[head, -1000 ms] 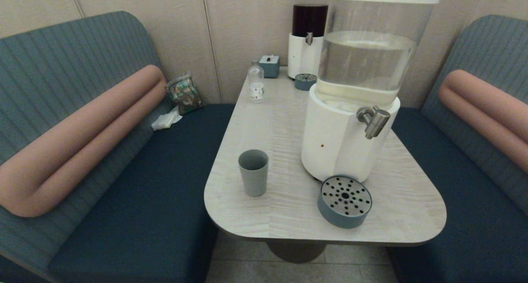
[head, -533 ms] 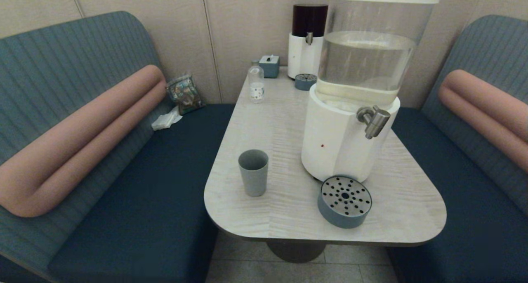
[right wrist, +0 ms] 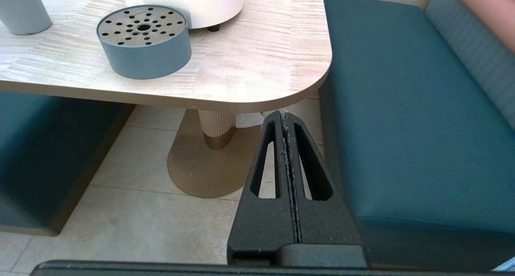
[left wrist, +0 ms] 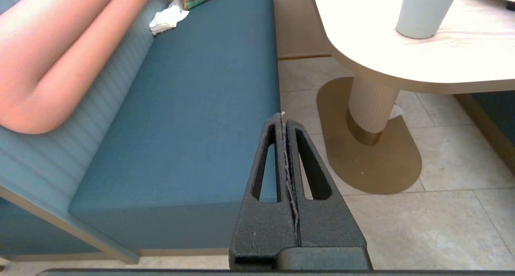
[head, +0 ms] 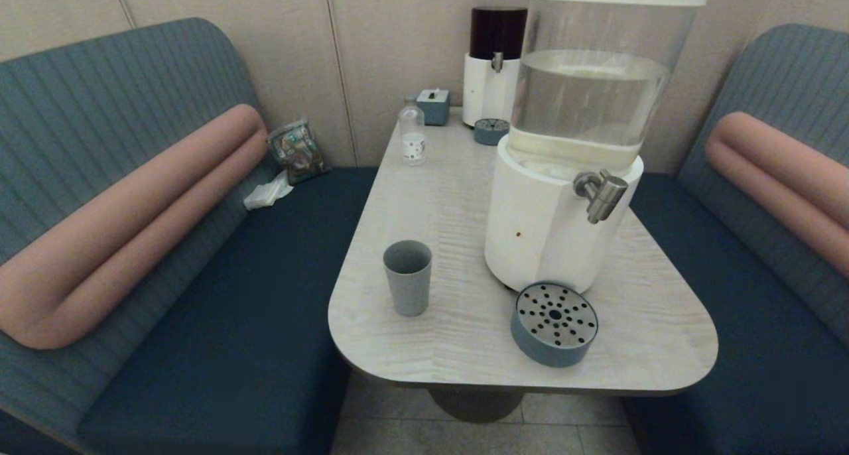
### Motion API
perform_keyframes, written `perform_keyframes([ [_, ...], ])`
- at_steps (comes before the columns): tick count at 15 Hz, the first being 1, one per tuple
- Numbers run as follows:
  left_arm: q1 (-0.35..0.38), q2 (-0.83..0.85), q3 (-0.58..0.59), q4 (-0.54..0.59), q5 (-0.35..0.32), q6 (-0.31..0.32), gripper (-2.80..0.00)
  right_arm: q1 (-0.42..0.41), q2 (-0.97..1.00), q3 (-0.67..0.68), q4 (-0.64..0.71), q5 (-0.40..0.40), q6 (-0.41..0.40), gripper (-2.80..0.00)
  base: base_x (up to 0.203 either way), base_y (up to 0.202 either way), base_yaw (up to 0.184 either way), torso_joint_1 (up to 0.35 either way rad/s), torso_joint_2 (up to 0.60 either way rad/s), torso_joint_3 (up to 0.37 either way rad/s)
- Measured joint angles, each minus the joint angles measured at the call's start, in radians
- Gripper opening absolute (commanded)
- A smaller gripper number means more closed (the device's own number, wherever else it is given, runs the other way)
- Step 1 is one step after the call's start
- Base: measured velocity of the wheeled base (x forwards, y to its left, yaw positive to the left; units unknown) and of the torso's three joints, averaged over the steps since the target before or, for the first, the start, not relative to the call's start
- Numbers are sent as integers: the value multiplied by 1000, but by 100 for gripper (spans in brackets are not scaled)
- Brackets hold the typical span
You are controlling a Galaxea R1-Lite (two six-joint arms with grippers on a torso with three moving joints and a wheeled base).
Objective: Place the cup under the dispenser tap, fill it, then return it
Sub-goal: Pick up the cup
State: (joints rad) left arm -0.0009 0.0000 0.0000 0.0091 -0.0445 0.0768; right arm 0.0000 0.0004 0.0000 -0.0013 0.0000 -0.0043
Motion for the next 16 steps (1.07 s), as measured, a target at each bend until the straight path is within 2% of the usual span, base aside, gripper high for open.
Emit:
perform_keyframes([
  [16, 0, 0, -1, 0, 0, 8, -280, 0, 0, 0, 0, 0, 0, -280, 0, 0, 0, 0, 0, 0],
])
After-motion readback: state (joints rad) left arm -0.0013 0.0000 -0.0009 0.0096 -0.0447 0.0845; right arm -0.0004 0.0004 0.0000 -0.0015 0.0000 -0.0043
